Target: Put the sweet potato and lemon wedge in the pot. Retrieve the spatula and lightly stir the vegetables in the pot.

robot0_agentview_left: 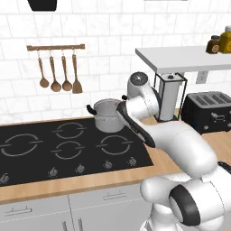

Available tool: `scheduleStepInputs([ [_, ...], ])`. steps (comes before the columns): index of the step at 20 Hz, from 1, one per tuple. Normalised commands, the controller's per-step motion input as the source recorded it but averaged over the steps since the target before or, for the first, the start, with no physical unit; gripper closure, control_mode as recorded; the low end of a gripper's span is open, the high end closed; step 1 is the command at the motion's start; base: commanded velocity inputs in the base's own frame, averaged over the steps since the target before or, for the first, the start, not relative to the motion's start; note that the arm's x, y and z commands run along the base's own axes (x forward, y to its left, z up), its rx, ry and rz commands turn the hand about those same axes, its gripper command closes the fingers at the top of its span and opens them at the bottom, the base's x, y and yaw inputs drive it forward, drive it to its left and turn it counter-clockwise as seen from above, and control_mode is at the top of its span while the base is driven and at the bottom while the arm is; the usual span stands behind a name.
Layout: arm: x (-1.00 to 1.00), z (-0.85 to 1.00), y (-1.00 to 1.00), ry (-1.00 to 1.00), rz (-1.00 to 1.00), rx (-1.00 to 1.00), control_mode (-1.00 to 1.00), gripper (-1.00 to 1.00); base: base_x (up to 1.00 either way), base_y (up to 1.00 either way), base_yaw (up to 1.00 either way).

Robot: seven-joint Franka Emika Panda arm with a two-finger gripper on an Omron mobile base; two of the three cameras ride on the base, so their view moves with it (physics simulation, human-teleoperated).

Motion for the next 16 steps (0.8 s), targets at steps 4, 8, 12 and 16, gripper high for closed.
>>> scheduleStepInputs([
  [4,0.98,-0.07,0.05,0.10,0.00,0.00,-1.00,1.00,0.00,0.00,0.00],
  [8,0.70,-0.32,0.30,0.08,0.00,0.00,-1.00,1.00,0.00,0.00,0.00],
  [12,0.63,-0.47,0.32,0.09,0.00,0.00,-1.00,1.00,0.00,0.00,0.00],
  [16,0.65,-0.66,0.12,0.14,-0.03,0.00,-1.00,1.00,0.00,0.00,0.00],
])
